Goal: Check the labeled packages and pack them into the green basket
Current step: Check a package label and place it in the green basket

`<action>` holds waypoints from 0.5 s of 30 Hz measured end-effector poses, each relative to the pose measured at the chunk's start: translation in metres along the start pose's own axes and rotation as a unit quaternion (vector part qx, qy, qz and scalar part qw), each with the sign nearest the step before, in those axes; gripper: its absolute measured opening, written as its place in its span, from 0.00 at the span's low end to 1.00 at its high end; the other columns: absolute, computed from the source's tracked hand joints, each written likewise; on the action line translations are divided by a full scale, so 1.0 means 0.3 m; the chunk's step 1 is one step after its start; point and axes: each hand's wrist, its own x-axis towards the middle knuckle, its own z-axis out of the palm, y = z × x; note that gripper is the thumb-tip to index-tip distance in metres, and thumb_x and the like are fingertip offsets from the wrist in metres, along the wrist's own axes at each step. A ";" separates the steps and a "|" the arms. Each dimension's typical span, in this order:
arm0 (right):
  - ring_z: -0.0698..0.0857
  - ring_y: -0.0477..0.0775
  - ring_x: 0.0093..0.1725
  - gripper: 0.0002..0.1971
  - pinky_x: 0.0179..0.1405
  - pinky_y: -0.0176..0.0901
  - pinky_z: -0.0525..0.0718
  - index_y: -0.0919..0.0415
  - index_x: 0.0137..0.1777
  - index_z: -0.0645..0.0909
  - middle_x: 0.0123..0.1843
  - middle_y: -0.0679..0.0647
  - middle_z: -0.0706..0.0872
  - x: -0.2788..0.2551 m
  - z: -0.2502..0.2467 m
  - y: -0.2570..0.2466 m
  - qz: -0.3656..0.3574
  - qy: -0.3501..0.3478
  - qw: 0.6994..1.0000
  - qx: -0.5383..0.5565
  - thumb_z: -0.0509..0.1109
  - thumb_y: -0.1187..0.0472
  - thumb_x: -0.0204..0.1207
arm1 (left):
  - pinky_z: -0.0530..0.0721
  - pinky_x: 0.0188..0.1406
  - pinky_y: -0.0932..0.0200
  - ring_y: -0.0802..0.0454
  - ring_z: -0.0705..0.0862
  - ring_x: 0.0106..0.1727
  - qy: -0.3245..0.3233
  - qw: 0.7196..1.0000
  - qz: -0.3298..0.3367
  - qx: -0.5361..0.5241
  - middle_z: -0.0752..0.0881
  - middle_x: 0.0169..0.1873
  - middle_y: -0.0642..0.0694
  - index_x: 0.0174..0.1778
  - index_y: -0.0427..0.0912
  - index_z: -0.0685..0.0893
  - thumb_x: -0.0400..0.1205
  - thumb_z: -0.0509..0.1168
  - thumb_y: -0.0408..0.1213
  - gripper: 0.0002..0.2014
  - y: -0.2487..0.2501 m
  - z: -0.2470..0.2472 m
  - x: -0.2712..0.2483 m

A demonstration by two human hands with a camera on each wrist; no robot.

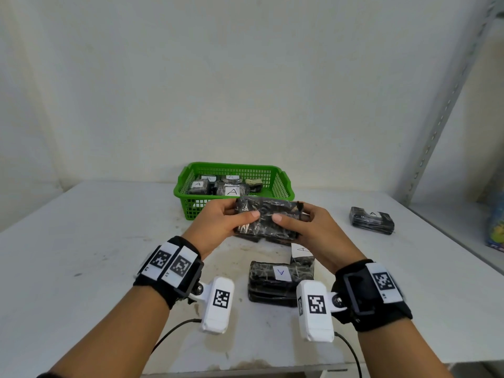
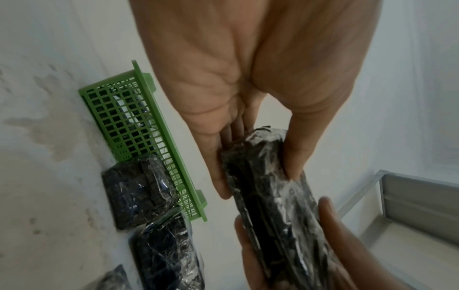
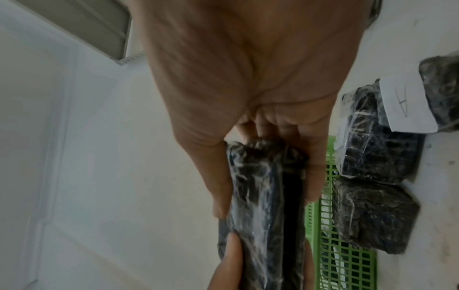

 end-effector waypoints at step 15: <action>0.93 0.59 0.61 0.15 0.69 0.67 0.86 0.58 0.64 0.89 0.58 0.56 0.95 0.000 -0.015 -0.002 -0.021 0.011 0.997 -0.070 0.81 0.60 0.78 | 0.86 0.62 0.41 0.39 0.89 0.58 -0.018 0.999 0.018 0.044 0.91 0.54 0.39 0.60 0.39 0.87 0.72 0.79 0.34 0.20 0.009 -0.015 -0.002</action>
